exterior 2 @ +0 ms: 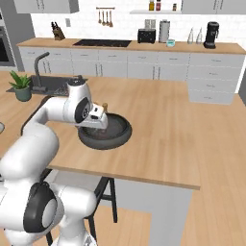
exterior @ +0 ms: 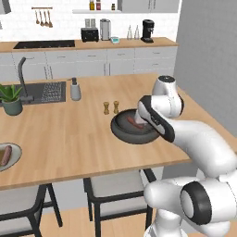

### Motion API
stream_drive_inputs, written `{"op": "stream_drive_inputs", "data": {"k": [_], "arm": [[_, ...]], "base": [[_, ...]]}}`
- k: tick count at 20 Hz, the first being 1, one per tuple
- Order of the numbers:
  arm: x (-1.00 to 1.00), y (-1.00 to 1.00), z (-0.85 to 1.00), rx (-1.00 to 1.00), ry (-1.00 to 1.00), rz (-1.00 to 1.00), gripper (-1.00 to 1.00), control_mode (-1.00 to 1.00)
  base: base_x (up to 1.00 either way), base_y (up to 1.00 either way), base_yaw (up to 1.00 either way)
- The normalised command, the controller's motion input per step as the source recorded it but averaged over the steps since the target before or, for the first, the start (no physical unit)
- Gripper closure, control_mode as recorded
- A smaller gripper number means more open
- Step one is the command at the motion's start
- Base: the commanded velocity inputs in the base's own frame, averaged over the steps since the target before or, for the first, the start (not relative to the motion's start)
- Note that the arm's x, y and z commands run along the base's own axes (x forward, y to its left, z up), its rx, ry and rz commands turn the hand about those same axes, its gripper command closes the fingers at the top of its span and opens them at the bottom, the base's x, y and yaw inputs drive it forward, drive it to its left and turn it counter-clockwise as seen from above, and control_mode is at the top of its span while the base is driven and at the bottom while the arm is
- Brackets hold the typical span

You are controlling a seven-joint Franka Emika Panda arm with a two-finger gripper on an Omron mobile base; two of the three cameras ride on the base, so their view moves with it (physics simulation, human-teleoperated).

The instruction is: Place one bun and one sausage from the bowl on each plate.

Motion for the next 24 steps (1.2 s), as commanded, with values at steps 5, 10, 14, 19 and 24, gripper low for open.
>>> {"op": "stream_drive_inputs", "data": {"k": [5, 10, 14, 19, 24], "arm": [[1.0, -0.11, -0.3, 0.04, 0.04, 0.36, -1.0, -1.0], [1.0, 0.0, -0.31, 0.0, 0.04, 0.28, -1.0, -1.0], [0.96, 0.04, -0.14, 0.0, 0.22, 0.04, -1.0, -1.0], [0.7, 0.14, -0.34, -0.01, 0.19, 0.0, -1.0, -1.0], [0.52, 0.0, -0.49, 0.0, 0.09, 0.0, -1.0, -1.0]], "base": [[0.0, 0.0, 0.0], [0.0, 0.0, 0.0], [0.0, 0.0, 0.0], [0.0, 0.0, 0.0], [0.0, 0.0, 0.0]]}}
